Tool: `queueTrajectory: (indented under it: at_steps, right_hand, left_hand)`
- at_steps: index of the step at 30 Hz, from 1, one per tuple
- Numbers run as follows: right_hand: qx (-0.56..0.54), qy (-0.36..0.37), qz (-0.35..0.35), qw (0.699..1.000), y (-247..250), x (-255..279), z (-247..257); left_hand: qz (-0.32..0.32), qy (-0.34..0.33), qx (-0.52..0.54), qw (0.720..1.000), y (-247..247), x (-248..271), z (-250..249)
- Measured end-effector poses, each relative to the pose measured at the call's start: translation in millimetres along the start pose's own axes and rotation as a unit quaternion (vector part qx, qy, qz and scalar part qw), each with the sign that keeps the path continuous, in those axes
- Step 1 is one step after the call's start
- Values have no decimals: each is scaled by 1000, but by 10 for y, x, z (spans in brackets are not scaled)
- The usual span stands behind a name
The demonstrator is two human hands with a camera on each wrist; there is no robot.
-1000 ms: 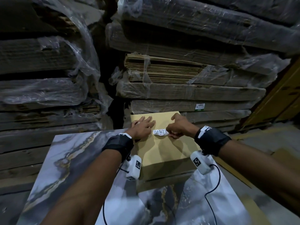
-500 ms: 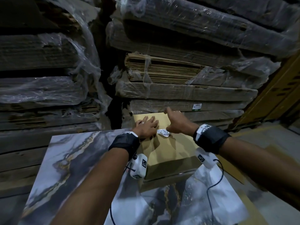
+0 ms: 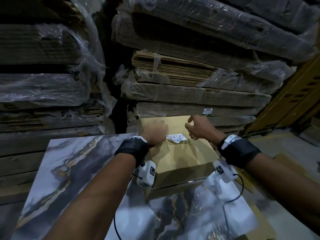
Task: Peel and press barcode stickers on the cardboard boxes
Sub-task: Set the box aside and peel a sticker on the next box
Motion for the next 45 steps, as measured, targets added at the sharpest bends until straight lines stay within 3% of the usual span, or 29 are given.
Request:
queueTrajectory:
  at_steps: [3, 12, 18, 24, 34, 39, 42, 45]
  right_hand:
    - [-85, -74, 75, 991, -138, -26, 78]
    - [-60, -122, 60, 989, -225, -123, 98]
    - [4, -54, 13, 998, -173, -79, 205]
    - [-46, -16, -23, 999, -150, 16, 227]
    - [-16, 172, -49, 984, -200, 210, 202]
    - [41, 126, -83, 988, -26, 130, 5]
    - [-19, 95, -121, 988, 169, 77, -39]
    - [-103, 34, -41, 993, 123, 33, -83]
  left_hand:
    - [1, 1, 3, 1000, 2, 9, 7]
    - [-2, 1, 12, 1000, -8, 0, 16]
    - [6, 3, 8, 1000, -3, 14, 5]
    - [-1, 5, 6, 1000, 1, 19, -2]
    - [6, 2, 9, 1000, 33, 69, -13]
    - [1, 1, 10, 1000, 11, 41, -4]
    - [-2, 1, 7, 1000, -4, 18, 5]
    - [-4, 1, 7, 1000, -11, 8, 2]
Point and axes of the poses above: each hand's wrist, its own x-axis away from the middle knuckle, its own y-axis out of the back of the hand, z = x × y, the point moved 4 cm from there along -x, towards the middle knuckle, and after that the axes turned 7 degrees about y, right-handed, at the moved point
